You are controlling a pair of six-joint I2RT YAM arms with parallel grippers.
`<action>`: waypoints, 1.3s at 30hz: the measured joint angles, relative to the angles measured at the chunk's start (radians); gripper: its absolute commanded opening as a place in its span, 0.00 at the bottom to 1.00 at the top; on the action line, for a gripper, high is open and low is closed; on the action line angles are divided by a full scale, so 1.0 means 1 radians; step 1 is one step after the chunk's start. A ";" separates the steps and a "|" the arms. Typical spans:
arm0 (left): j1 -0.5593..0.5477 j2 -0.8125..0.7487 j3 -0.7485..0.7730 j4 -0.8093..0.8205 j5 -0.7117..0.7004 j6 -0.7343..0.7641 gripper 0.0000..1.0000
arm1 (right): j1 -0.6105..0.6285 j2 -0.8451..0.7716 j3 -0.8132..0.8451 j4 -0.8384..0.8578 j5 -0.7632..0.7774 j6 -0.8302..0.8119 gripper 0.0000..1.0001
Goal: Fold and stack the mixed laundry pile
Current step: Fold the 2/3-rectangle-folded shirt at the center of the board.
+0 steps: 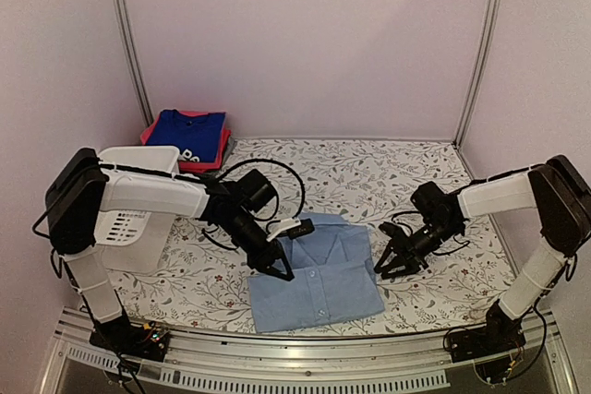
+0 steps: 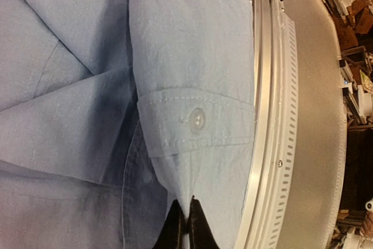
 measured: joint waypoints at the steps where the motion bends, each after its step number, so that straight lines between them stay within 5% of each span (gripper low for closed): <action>1: 0.000 -0.018 -0.005 -0.005 -0.011 0.001 0.00 | 0.000 -0.022 0.016 -0.030 0.002 -0.006 0.51; 9: -0.005 -0.035 0.042 -0.048 -0.114 0.042 0.00 | -0.023 -0.018 0.332 -0.079 0.040 -0.060 0.50; 20: -0.023 0.066 0.240 -0.083 -0.294 0.120 0.00 | 0.023 0.438 0.851 -0.038 0.029 -0.100 0.41; 28: -0.021 0.166 0.352 -0.084 -0.372 0.161 0.00 | 0.060 0.675 0.904 -0.058 0.005 -0.161 0.40; 39: -0.002 0.254 0.475 -0.032 -0.447 0.200 0.00 | 0.062 0.672 0.869 -0.014 -0.021 -0.206 0.40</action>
